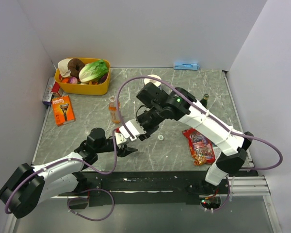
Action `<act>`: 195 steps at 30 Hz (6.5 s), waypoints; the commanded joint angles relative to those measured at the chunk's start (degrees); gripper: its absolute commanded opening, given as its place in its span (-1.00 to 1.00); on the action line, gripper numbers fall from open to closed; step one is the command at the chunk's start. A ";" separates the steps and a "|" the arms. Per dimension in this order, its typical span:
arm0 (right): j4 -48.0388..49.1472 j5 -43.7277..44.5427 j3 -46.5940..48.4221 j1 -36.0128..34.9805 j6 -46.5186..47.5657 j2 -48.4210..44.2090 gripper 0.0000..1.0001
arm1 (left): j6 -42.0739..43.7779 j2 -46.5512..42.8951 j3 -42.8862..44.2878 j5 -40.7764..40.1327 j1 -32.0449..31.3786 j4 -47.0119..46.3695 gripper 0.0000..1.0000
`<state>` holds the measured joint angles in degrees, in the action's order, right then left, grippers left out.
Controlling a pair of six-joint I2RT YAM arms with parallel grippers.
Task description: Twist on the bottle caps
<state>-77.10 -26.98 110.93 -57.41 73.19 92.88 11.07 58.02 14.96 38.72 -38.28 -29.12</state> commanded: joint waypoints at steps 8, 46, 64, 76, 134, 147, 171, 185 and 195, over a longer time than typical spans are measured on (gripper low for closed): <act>-6.52 -0.35 1.48 0.01 -7.77 2.93 -0.43 | -4.55 -0.98 -3.71 -4.60 -0.21 -18.50 -0.98; -10.44 11.95 26.08 9.06 -60.71 20.50 0.22 | -4.57 5.52 -0.64 -25.98 -4.08 -14.92 -0.98; 3.52 -6.16 -1.92 12.85 -18.05 -10.05 0.65 | -1.67 0.17 -1.16 -10.78 -3.91 -5.25 -0.98; 8.11 -5.71 -9.60 6.00 -4.38 -13.70 0.57 | 2.63 0.96 1.65 -5.59 -3.82 -0.59 -0.98; 3.98 -4.13 -12.15 3.35 0.38 -6.66 -0.32 | 4.31 1.83 3.14 -4.53 -3.82 -2.69 -0.98; 10.30 -3.52 -4.68 8.01 -29.74 2.29 -0.63 | -2.01 1.92 4.81 -16.38 -3.90 -11.21 -0.98; 3.97 -6.15 20.60 17.23 -69.51 19.62 0.44 | -7.47 4.74 7.01 -39.09 -5.14 -2.26 -0.98; 3.97 -18.84 -4.03 19.89 -12.50 -8.75 0.55 | 8.87 4.56 11.49 -6.92 -4.61 14.17 -0.98; 9.60 -11.87 -20.40 11.44 5.47 -18.44 0.53 | 13.80 4.03 14.57 -3.48 -4.08 20.33 -0.98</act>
<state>-71.11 -41.52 92.16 -43.62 69.25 74.02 21.74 63.53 26.59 31.00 -42.68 -10.79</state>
